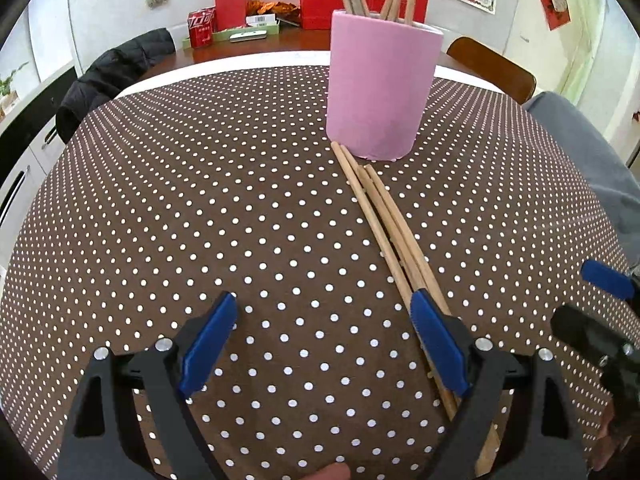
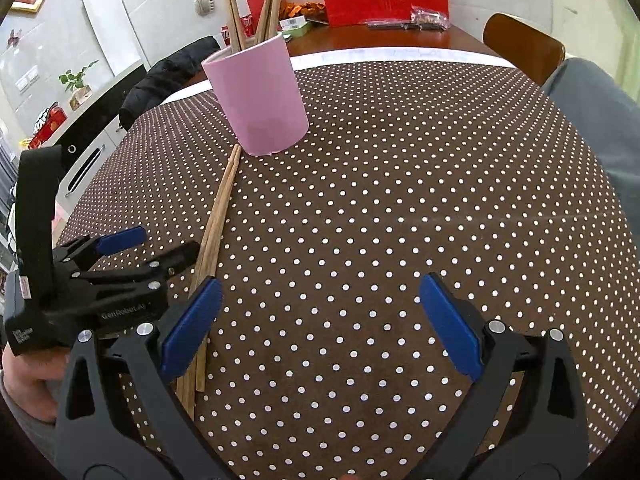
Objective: Organize utensils
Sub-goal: 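Move both tools back to the pile and grasp one chopstick each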
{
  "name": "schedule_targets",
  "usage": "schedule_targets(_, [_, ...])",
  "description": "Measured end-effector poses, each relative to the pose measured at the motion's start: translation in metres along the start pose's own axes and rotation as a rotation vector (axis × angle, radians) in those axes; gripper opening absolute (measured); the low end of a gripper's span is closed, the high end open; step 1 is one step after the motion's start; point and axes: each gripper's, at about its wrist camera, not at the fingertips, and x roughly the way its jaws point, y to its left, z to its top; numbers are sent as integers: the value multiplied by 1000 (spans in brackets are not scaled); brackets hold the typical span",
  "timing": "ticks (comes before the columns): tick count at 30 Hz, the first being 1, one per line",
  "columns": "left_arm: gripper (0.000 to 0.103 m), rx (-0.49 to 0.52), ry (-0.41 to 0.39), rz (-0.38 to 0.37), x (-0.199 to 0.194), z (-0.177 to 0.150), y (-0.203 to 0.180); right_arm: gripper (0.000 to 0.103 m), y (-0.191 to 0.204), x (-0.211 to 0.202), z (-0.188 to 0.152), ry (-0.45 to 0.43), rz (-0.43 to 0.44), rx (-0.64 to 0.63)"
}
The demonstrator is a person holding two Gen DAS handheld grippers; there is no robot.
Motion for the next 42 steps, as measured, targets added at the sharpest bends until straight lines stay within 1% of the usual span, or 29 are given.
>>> schedule_targets(4, [88, 3, -1, 7, 1, -1, -8, 97, 1, 1, 0, 5, 0, 0])
schedule_targets(6, [88, 30, -12, 27, 3, -3, -15, 97, 1, 1, 1, 7, 2, -3])
schedule_targets(7, [88, 49, -21, 56, 4, -4, -19, 97, 1, 1, 1, 8, 0, -6])
schedule_targets(9, [88, 47, -28, 70, 3, -5, -19, 97, 3, 2, 1, 12, -5, -16])
schedule_targets(12, [88, 14, -23, 70, 1, -8, -8, 97, 7, 7, 0, 23, -13, -42])
schedule_targets(15, [88, 6, -26, 72, -3, -13, 3, 97, 20, 15, 0, 35, -13, -90])
schedule_targets(17, [88, -4, -28, 71, -6, -16, 12, 97, 33, 27, 0, 51, -41, -154])
schedule_targets(19, [88, -7, -30, 64, -8, -18, 19, 97, 42, 39, -1, 65, -75, -201])
schedule_targets(20, [88, -6, -31, 63, -8, -20, 24, 97, 45, 43, -1, 69, -78, -210])
schedule_targets(24, [88, -8, -33, 60, -9, -23, 34, 97, 55, 46, 2, 53, -47, -217])
schedule_targets(27, [88, -12, -35, 57, -10, -24, 37, 97, 65, 48, 5, 51, -52, -249])
schedule_targets(32, [88, -19, -31, 74, -9, -23, 40, 97, 72, 54, 14, 55, -55, -262])
schedule_targets(35, [88, -23, -28, 89, -8, -21, 43, 97, 73, 63, 17, 84, -41, -268])
schedule_targets(37, [88, -25, -27, 89, -8, -21, 45, 97, 74, 69, 18, 99, -56, -268])
schedule_targets(39, [88, -17, -26, 90, -7, -20, 46, 97, 74, 73, 21, 90, -57, -266])
schedule_targets(40, [88, -17, -24, 90, -7, -19, 46, 96, 73, 76, 23, 87, -58, -265])
schedule_targets(42, [88, -6, -15, 84, -4, -15, 48, 90, 69, 77, 25, 78, -61, -267])
